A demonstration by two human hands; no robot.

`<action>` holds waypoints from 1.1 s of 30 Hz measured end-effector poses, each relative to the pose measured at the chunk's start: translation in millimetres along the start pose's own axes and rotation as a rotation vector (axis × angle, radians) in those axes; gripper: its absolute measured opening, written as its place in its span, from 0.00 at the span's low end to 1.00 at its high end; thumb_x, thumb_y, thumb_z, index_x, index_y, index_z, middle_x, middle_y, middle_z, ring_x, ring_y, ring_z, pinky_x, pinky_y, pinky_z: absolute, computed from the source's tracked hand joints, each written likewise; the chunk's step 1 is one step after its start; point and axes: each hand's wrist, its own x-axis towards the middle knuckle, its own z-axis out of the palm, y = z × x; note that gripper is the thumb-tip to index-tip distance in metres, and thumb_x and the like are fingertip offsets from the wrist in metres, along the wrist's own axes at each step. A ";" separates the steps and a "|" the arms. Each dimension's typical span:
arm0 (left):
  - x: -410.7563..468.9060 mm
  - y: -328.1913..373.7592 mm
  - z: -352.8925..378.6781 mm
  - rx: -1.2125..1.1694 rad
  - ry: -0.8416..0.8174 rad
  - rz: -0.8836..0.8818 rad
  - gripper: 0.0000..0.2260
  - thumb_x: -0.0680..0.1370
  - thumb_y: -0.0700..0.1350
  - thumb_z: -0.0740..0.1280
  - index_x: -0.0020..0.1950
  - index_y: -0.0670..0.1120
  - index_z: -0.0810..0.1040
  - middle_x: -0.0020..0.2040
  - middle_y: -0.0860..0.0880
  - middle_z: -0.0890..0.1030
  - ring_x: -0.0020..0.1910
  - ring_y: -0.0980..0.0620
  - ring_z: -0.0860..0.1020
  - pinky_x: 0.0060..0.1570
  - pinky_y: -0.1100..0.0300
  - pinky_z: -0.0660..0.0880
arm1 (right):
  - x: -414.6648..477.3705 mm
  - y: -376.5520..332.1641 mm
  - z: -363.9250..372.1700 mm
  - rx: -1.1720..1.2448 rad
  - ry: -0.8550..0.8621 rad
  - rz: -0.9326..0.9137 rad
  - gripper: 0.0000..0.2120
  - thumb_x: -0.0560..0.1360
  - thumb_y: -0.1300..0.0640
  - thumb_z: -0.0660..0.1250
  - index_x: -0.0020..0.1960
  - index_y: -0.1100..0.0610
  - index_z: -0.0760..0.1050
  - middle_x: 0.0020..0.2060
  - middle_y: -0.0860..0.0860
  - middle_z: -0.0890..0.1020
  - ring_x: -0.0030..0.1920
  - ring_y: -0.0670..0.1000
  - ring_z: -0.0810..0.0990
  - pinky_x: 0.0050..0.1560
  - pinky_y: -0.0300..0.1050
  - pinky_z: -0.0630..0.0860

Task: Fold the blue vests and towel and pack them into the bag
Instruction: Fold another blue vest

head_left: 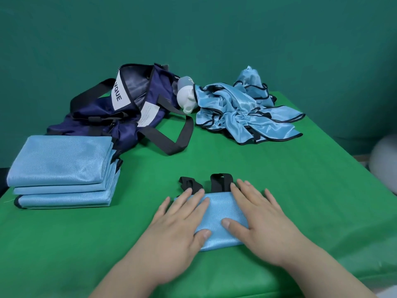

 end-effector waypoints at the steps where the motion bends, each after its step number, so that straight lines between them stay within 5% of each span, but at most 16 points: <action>1: -0.1 0.4 -1.7 0.014 -0.016 -0.003 0.33 0.77 0.67 0.36 0.81 0.57 0.42 0.79 0.63 0.37 0.75 0.64 0.31 0.76 0.54 0.34 | 0.6 3.1 -1.2 0.012 -0.008 0.001 0.45 0.69 0.25 0.39 0.81 0.45 0.38 0.79 0.39 0.40 0.78 0.40 0.36 0.79 0.51 0.37; 11: -29.5 -20.2 -12.1 0.044 -0.091 0.029 0.30 0.80 0.66 0.40 0.81 0.60 0.41 0.78 0.66 0.36 0.74 0.67 0.31 0.74 0.58 0.32 | -15.3 -18.6 -3.1 -0.024 -0.059 -0.130 0.47 0.71 0.23 0.39 0.82 0.48 0.39 0.81 0.42 0.44 0.79 0.41 0.37 0.78 0.49 0.34; 15: -70.0 -49.5 -23.7 0.080 -0.126 0.026 0.27 0.84 0.63 0.46 0.80 0.61 0.39 0.77 0.68 0.34 0.74 0.67 0.30 0.74 0.58 0.33 | -22.3 -59.6 6.2 -0.042 -0.091 -0.211 0.50 0.67 0.23 0.35 0.81 0.50 0.37 0.81 0.45 0.43 0.79 0.43 0.36 0.79 0.52 0.35; 24: -156.6 -128.4 -54.7 0.109 -0.156 -0.014 0.30 0.80 0.68 0.37 0.80 0.60 0.40 0.78 0.66 0.36 0.77 0.63 0.33 0.76 0.57 0.35 | -10.2 -168.2 42.5 -0.058 -0.066 -0.332 0.50 0.68 0.25 0.31 0.81 0.54 0.36 0.81 0.51 0.43 0.80 0.49 0.37 0.77 0.58 0.34; 29: -196.2 -181.6 -68.9 0.119 -0.139 -0.041 0.28 0.81 0.66 0.39 0.80 0.59 0.43 0.79 0.65 0.38 0.78 0.62 0.36 0.77 0.57 0.37 | 4.3 -225.9 55.8 -0.094 -0.069 -0.389 0.44 0.78 0.27 0.41 0.81 0.56 0.34 0.81 0.54 0.42 0.80 0.51 0.37 0.77 0.59 0.33; 33: -210.4 -214.6 -76.1 0.107 -0.093 -0.057 0.28 0.82 0.65 0.40 0.81 0.59 0.46 0.80 0.64 0.41 0.79 0.61 0.38 0.77 0.57 0.39 | 20.4 -259.3 61.6 -0.117 -0.080 -0.385 0.47 0.73 0.26 0.33 0.81 0.56 0.34 0.81 0.54 0.43 0.80 0.52 0.38 0.77 0.61 0.35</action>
